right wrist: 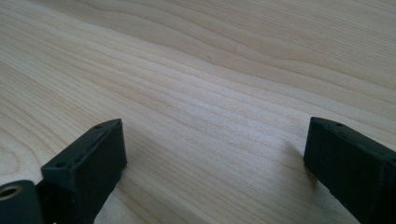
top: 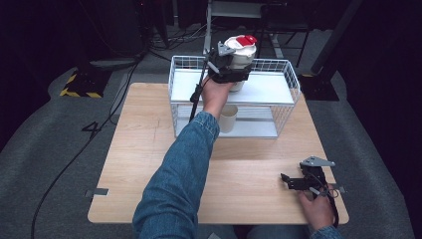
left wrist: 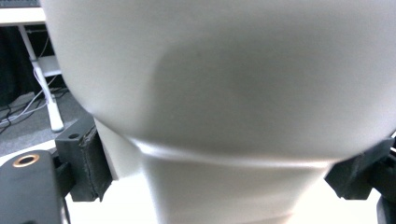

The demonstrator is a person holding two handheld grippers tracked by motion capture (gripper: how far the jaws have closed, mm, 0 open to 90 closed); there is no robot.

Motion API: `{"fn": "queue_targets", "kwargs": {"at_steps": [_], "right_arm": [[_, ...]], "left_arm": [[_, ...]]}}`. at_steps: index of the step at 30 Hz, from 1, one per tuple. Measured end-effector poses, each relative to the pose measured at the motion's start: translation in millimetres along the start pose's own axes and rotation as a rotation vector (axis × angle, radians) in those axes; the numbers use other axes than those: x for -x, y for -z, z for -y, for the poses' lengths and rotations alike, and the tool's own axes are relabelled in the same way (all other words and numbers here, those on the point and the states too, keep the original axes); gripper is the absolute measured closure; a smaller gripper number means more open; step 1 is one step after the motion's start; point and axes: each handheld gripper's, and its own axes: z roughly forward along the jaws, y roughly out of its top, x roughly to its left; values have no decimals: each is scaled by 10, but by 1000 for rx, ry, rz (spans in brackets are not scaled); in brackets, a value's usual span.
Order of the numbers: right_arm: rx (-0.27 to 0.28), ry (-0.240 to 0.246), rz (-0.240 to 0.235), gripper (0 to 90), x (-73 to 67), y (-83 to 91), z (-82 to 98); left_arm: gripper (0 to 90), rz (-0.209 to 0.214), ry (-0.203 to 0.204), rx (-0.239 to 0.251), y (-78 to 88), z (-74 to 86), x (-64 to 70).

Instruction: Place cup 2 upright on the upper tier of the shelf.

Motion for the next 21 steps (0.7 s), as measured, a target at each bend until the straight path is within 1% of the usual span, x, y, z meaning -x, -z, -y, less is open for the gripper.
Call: {"fn": "queue_targets", "kwargs": {"at_steps": [4, 10, 13, 18, 21], "right_arm": [[1, 0, 1, 58, -1, 0, 0], [0, 0, 0, 58, 0, 0, 0], [1, 0, 1, 58, -1, 0, 0], [0, 1, 0, 58, 0, 0, 0], [0, 0, 0, 58, 0, 0, 0]], "left_arm": [[131, -1, -6, -7, -9, 16, 3], [130, 2, 4, -2, -7, 25, -5], [129, 3, 3, 1, -3, 32, -7], [127, 0, -2, -14, 25, 35, 3], [127, -1, -4, -15, 27, 36, 7]]}}
